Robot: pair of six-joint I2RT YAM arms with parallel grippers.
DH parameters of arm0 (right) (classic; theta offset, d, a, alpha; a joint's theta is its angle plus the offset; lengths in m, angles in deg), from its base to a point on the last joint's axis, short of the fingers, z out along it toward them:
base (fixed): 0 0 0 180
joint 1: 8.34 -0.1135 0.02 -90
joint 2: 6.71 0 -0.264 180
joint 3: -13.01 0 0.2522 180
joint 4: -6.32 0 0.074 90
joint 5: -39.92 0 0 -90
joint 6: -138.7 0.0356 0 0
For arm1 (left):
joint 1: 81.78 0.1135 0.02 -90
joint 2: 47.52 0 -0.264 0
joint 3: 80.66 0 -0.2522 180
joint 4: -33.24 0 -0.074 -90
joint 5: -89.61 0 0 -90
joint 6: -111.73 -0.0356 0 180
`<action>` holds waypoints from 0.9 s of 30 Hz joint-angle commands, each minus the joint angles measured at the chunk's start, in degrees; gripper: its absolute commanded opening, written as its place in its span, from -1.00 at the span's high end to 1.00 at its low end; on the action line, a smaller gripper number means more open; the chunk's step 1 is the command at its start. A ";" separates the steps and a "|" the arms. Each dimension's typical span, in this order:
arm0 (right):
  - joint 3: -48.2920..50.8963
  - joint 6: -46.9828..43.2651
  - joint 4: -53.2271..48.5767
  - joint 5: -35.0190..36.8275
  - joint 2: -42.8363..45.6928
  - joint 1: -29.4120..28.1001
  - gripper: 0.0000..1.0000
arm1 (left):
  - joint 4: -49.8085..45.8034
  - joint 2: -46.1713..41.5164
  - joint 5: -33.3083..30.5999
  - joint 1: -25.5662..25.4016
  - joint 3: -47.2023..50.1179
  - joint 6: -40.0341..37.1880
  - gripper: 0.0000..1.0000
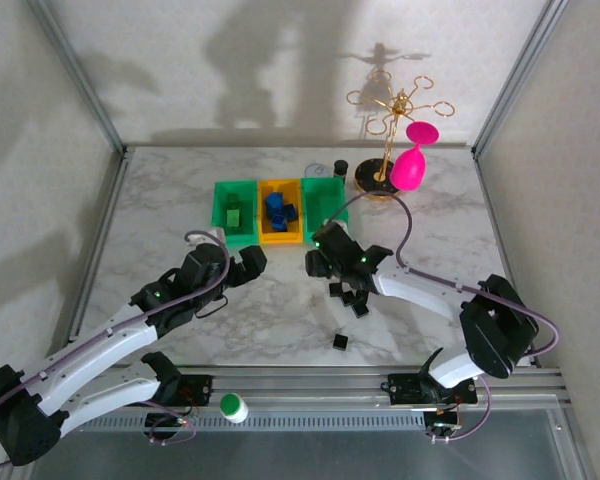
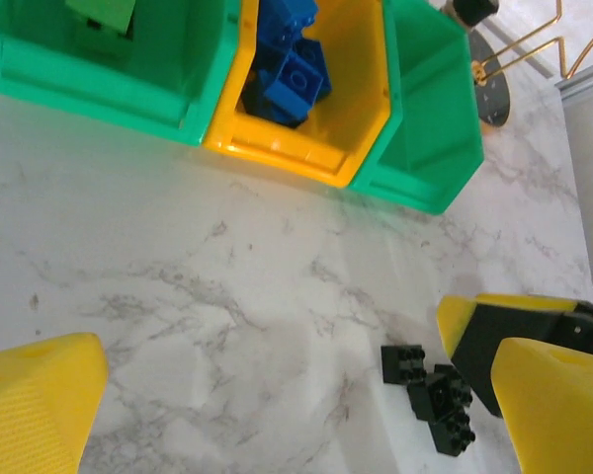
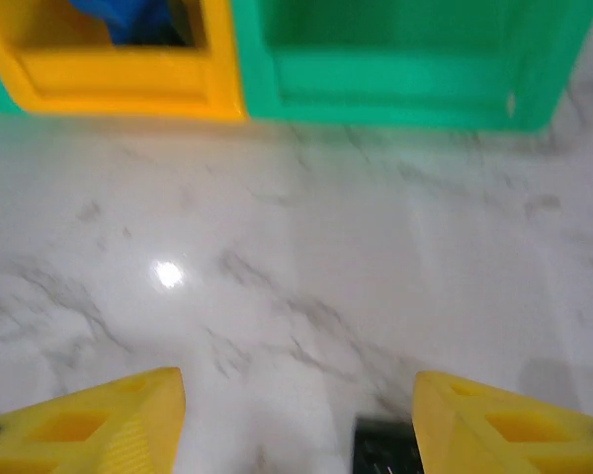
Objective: Sort the legos into containers by color
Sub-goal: Pick up the lego from the center of the table.
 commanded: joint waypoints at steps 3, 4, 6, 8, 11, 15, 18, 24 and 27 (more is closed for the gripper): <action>4.37 2.38 -3.55 2.54 1.45 -0.42 -0.24 | 0.70 -1.41 -2.11 -0.98 2.00 2.93 -0.99; 4.37 1.92 -3.73 2.49 1.10 -0.40 -0.24 | 1.00 -1.53 -2.02 -1.23 2.12 3.12 -0.99; 4.27 0.63 -3.75 2.48 0.26 -0.34 -0.22 | 1.87 -1.50 -1.93 -1.84 2.67 3.75 -0.99; 3.73 -0.43 -4.04 3.01 -0.81 -0.38 -0.20 | 2.33 -1.35 -2.00 -2.51 2.84 4.11 -0.99; 3.05 -1.56 -4.19 3.58 -2.71 -0.35 -0.17 | 2.14 -0.87 -2.61 -3.23 2.91 4.40 -0.99; 3.21 -2.35 -3.19 3.68 -4.33 -0.37 -0.13 | 2.33 -0.97 -2.81 -4.06 3.06 4.59 -0.99; 2.42 -2.88 -2.59 3.91 -5.91 -0.40 -0.09 | 2.10 -0.82 -2.99 -4.33 2.77 4.39 -0.99; 1.78 -3.68 -1.38 3.50 -8.62 -0.42 -0.01 | 1.32 -0.34 -3.66 -4.42 2.22 3.89 -0.99; 2.06 -3.87 -0.39 3.10 -8.95 -0.41 0.07 | 1.17 -0.24 -3.95 -4.42 2.23 3.65 -0.99</action>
